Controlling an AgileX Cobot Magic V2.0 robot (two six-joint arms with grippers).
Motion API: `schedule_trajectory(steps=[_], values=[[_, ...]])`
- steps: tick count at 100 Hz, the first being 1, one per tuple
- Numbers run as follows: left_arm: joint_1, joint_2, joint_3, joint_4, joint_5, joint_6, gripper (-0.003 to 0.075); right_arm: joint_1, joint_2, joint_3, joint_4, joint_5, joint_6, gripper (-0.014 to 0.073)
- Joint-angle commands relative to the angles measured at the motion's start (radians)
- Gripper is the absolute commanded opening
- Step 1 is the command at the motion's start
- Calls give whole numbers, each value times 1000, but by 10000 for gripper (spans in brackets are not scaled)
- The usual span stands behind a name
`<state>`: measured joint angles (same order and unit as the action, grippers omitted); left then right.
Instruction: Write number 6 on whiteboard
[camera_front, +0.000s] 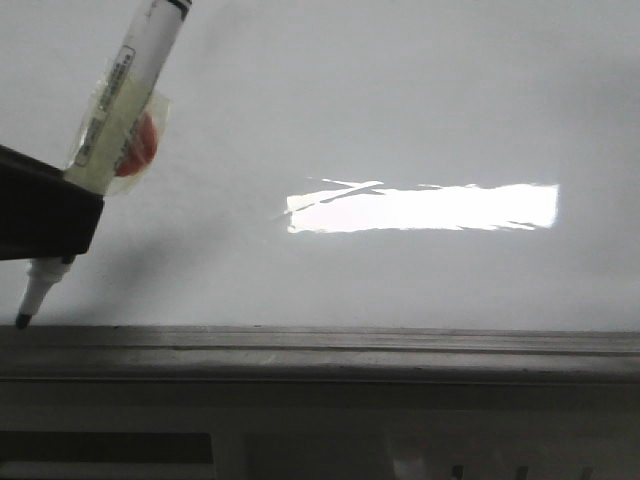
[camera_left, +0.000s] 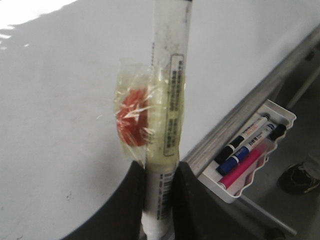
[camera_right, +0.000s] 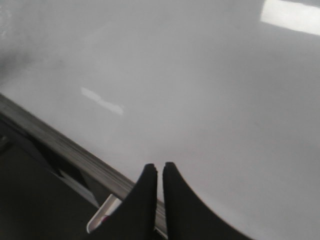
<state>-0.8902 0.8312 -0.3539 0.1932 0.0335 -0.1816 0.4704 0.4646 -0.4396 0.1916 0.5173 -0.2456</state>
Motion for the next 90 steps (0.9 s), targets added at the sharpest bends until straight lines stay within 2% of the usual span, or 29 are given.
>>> schedule_trajectory(steps=[1, 9, 16, 35, 59, 72, 90], values=[[-31, -2, -34, 54, -67, -3, -20, 59, 61, -73, 24, -67, -26, 142], [-36, -2, -34, 84, -79, -3, -20, 117, 113, -111, 45, -71, -26, 223], [-36, -2, -34, 108, -98, -3, -20, 170, 156, -133, 68, -99, -26, 253], [-36, -2, -34, 168, -151, -3, -20, 318, 275, -190, 95, -206, -26, 255], [-36, -2, -34, 188, -155, -3, -20, 468, 415, -279, 107, -310, -26, 255], [-36, -2, -34, 188, -165, -3, -20, 508, 489, -302, 107, -395, -26, 255], [-48, -2, -34, 191, -184, -3, -20, 514, 565, -340, 108, -408, -26, 255]])
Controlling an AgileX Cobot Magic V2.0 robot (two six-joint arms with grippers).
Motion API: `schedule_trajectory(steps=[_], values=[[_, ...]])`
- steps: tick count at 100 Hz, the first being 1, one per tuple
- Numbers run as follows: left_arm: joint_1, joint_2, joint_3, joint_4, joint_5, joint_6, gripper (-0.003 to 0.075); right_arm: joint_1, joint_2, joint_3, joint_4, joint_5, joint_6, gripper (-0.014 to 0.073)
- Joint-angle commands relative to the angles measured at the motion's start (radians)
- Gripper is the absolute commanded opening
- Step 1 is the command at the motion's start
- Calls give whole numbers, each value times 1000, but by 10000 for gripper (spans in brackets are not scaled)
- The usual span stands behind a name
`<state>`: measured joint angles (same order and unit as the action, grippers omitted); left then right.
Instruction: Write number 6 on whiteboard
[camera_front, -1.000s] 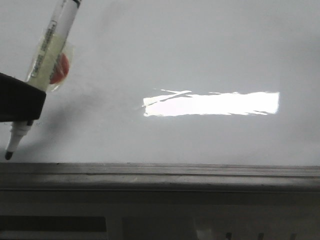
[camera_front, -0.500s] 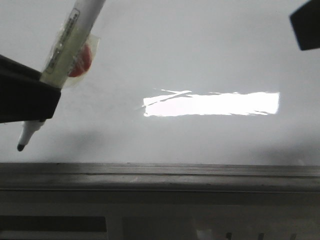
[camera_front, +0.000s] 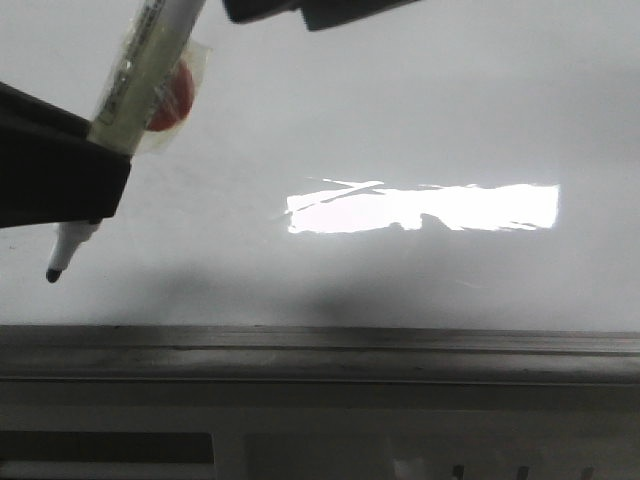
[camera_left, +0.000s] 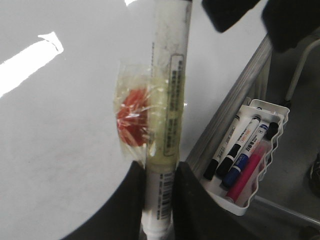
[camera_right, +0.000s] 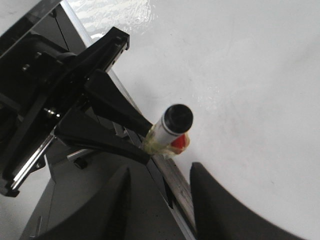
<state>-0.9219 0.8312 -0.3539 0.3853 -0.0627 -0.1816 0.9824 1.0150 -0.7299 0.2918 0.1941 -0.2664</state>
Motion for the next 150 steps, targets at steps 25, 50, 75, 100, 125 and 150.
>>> schedule_trajectory(steps=[25, 50, 75, 100, 125, 150], values=[[-86, -2, -34, 19, -87, -3, -20, 2, 33, -65, 13, -102, -5, 265], [-84, -2, -34, 19, -87, -3, -20, 2, 45, -65, 72, -90, -4, 260], [-84, -2, -34, 19, -85, -3, -20, 6, 63, -67, 89, -78, -4, 189], [-84, -2, -32, 22, -44, -3, -19, 6, 63, -70, 89, -89, -4, -70], [-84, -2, -32, 22, -11, -3, 337, 5, 63, -71, 84, -111, -5, -70], [-43, -60, -97, 19, 182, -3, 395, -29, 61, -73, 84, -112, -5, -69]])
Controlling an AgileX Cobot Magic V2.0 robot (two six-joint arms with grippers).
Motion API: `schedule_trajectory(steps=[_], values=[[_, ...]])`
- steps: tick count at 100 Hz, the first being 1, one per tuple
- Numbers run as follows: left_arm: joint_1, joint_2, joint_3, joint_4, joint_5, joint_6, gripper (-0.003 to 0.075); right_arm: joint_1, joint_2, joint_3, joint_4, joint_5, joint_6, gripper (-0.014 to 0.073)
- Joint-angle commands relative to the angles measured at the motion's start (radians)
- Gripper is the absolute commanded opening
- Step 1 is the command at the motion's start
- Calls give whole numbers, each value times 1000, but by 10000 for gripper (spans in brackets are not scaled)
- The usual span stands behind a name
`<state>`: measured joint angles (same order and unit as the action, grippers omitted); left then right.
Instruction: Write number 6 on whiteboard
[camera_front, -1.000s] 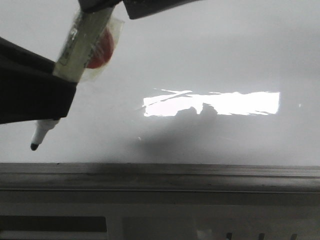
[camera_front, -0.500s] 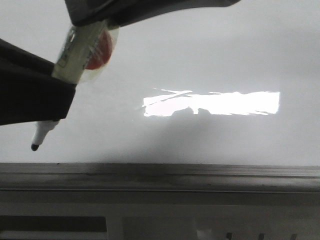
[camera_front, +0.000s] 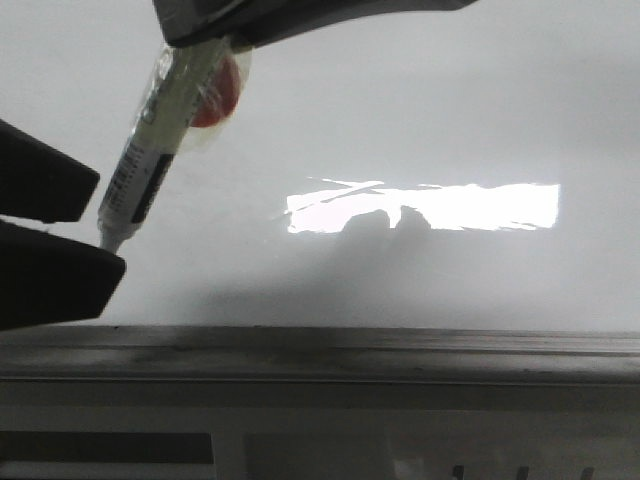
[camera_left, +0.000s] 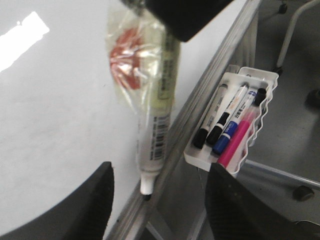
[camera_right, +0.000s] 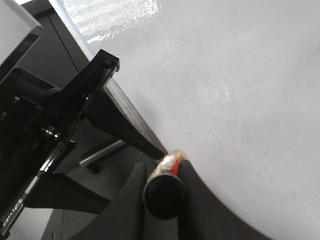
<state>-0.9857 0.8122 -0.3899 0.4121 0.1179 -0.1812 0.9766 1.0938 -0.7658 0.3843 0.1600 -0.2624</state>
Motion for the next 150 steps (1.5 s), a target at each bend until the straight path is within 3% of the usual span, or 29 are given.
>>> schedule_trajectory(steps=[1, 32, 58, 71, 87, 106, 124, 138, 150], values=[[24, -45, -66, -8, 4, -3, 395, -28, -18, -38, -8, -80, -9, -69], [297, -227, -89, -36, -11, -32, 386, -119, -16, -62, 49, -190, -8, -55], [493, -238, -64, -82, -213, -34, 386, -247, -9, -155, 42, -135, -10, -55], [507, -226, -64, -88, -228, -34, 386, -316, 25, -200, 42, -83, -10, -55], [507, -217, -64, -88, -230, -34, 386, -323, 94, -197, 44, -73, -8, -55], [507, -217, -64, -88, -230, -34, 386, -227, 173, -114, 106, -54, -8, -55], [507, -217, -64, -88, -230, -34, 386, -243, 110, -55, 103, 27, -8, -55], [507, -217, -64, -88, -230, -34, 386, -290, 32, -80, 94, -16, -8, -55], [507, -217, -64, -88, -230, -34, 386, -262, 64, -125, 87, -12, -10, -55]])
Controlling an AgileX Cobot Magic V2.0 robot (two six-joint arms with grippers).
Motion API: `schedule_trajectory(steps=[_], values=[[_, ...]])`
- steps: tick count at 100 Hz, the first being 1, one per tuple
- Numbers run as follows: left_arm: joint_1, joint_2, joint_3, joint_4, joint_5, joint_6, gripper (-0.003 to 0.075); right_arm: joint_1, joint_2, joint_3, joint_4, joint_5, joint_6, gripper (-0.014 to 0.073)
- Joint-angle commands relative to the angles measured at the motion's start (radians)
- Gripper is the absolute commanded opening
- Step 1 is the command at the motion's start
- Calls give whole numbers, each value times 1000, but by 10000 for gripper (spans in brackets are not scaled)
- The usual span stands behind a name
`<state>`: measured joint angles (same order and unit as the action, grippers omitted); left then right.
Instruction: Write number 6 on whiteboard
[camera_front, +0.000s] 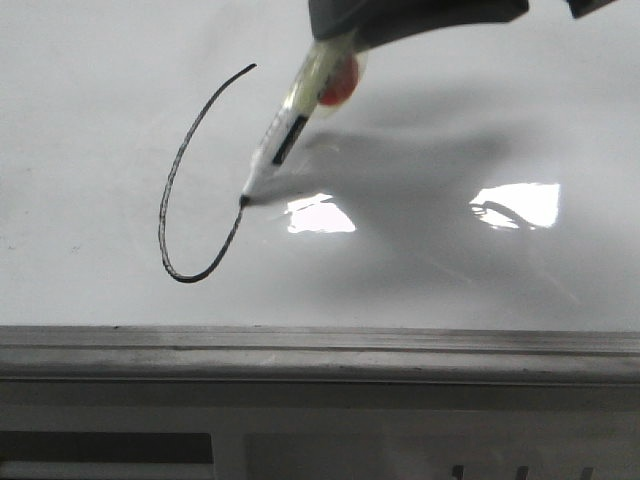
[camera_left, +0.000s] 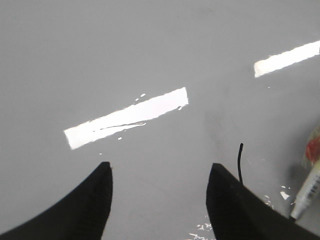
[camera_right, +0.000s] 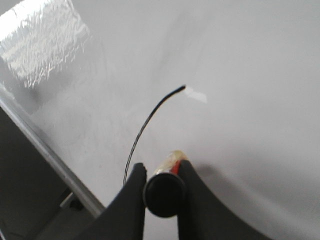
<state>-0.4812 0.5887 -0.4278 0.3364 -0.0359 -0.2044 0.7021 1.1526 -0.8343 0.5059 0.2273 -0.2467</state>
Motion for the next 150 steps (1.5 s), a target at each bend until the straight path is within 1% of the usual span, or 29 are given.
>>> schedule_trajectory(steps=[1, 10, 17, 29, 35, 41, 50, 61, 62, 67, 72, 79, 89, 101, 106, 113, 118, 123, 134, 140, 150], values=[[3, 6, -26, -12, -76, -11, 386, 16, 9, -56, -35, -79, -25, -55], [3, 6, -26, -9, -76, -11, 386, 54, 63, -69, -43, -77, -25, -55], [3, 6, -26, -7, -70, -11, 386, 64, 88, -70, -43, -81, -25, -55], [3, 6, -26, 18, -59, -11, 386, 64, 78, -70, -43, -89, -25, -55], [3, 8, -26, 20, -83, -11, 386, 66, 61, -74, -43, -89, -25, -55], [-19, 16, -24, 20, -98, -11, 386, 71, 43, -74, -40, -84, -25, -55], [-104, 48, -8, 46, -106, -11, 386, 94, 15, -74, -38, -73, -25, -55], [-278, 123, 11, 72, -107, -7, 386, 116, -3, -72, -42, -57, -43, -55], [-278, 130, 11, 72, -107, -7, 386, 117, -3, -72, -42, -58, -45, -55], [-342, 178, 14, 72, -104, -7, 386, 123, -3, -72, -42, -45, -46, -55], [-374, 226, 12, 72, -114, -7, 386, 132, -3, -72, -42, -31, -46, -55], [-383, 289, 11, 61, -150, -7, 386, 138, -3, -72, -42, -29, -46, -55], [-357, 365, 11, 32, -210, -7, 386, 143, -3, -72, -42, -27, -46, -55], [-326, 411, 11, 9, -276, -7, 383, 143, -3, -72, -42, -7, -46, -55], [-316, 425, 11, 9, -301, -7, 365, 143, -3, -72, -42, -5, -46, -55], [-312, 441, 10, 11, -315, -7, 314, 143, -3, -72, -42, -5, -46, -55], [-312, 448, 8, 11, -315, -7, 258, 143, -3, -72, -42, -6, -46, -55], [-312, 451, 8, 13, -317, -7, 179, 143, -3, -72, -42, -4, -46, -55], [-312, 451, 8, 20, -319, -7, 36, 143, -3, -72, -42, -4, -46, -55], [-312, 451, 8, 20, -319, -7, -19, 143, -3, -72, -42, -4, -46, -55], [-312, 451, 8, 20, -319, -7, -20, 143, -3, -72, -42, -4, -46, -55]])
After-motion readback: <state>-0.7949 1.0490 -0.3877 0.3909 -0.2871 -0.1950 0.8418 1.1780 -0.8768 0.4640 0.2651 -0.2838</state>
